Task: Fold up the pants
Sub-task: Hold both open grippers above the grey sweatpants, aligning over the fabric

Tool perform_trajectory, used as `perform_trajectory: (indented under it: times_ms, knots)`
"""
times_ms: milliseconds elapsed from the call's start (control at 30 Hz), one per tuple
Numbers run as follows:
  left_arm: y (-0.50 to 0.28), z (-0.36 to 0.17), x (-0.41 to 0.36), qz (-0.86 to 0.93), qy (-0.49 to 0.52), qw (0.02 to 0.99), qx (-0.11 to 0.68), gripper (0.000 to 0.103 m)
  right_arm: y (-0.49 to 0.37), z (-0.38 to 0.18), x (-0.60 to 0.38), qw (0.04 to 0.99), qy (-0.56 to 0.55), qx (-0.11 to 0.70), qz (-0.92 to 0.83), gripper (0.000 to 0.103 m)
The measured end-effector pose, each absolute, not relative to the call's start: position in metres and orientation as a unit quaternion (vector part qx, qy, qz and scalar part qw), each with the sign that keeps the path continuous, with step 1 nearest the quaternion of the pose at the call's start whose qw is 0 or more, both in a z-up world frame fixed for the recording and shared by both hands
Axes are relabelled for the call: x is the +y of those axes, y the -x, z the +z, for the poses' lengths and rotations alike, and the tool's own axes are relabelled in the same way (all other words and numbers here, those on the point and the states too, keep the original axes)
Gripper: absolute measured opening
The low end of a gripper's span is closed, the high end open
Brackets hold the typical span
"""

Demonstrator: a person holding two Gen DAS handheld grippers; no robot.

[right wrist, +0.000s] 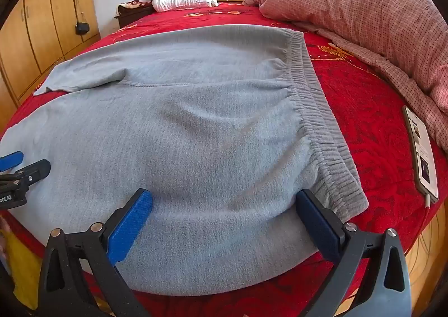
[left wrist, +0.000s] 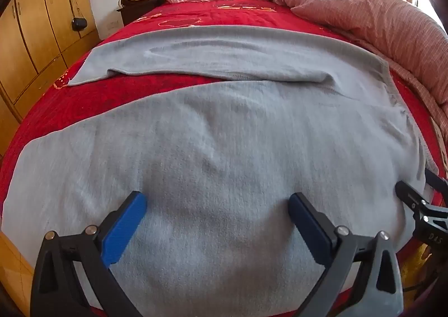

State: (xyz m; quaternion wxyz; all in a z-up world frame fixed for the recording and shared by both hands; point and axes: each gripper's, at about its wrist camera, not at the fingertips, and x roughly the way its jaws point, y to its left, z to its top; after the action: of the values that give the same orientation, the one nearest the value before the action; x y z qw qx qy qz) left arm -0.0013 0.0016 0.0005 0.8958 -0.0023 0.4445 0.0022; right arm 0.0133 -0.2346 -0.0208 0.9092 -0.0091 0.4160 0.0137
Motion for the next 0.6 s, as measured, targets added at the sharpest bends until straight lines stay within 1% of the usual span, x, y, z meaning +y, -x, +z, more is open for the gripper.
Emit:
perform_trajectory:
  times_ms: [267,600]
  knots:
    - [-0.003,-0.003,-0.011,0.009,-0.011,0.891,0.454,0.103,-0.014,-0.021,-0.235,0.909,0.009,0.416,0.013,0.103]
    - [0.003,-0.002,0.004,-0.021,-0.014,0.894,0.447,0.103,-0.014,-0.021,-0.235,0.909,0.009,0.417,0.014,0.103]
